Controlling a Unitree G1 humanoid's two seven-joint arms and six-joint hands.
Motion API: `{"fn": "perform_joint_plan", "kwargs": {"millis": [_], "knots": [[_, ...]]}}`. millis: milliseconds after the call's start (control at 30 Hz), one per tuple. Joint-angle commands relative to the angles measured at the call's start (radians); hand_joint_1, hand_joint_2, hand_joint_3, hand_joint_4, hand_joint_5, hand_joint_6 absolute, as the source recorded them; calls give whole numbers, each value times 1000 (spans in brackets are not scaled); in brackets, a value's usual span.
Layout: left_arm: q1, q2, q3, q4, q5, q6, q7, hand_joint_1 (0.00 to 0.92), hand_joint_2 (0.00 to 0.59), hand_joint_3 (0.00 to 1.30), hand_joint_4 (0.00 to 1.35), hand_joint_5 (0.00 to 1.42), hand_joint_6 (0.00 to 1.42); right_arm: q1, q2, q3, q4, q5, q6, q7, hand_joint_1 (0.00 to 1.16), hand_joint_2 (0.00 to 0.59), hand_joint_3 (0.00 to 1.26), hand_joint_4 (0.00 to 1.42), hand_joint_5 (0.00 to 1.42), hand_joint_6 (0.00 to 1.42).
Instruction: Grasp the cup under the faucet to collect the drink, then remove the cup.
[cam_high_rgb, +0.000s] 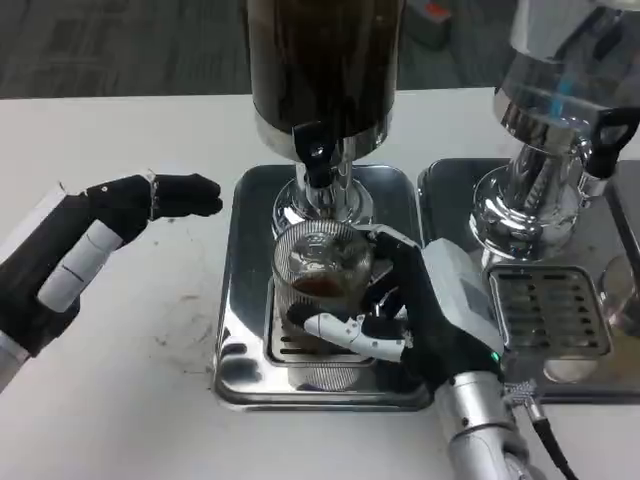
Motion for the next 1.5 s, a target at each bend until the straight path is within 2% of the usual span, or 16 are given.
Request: {"fn": "perform_joint_plan", "kwargs": {"millis": [33, 400, 900, 1500], "knots": [[-7, 10, -3, 15, 7, -2, 2, 0, 107, 442, 396, 322, 226, 14, -7, -15, -54, -11, -32, -27, 683, 214, 571, 635, 764, 821], [-24, 5, -11, 38, 11, -8, 0, 0, 108, 436, 396, 323, 227, 56, -18, -48, -131, -33, -4, -10, 688, 218, 583, 636, 776, 840], [-40, 6, -10, 57, 14, -18, 1, 0, 109, 429, 396, 323, 228, 106, -59, -74, -214, -45, 61, 74, 671, 222, 586, 643, 791, 867], [-59, 17, -6, 98, 38, -59, 7, 0, 107, 416, 381, 309, 228, 198, -79, -115, -302, -37, 68, 82, 674, 226, 597, 654, 794, 875]]}}
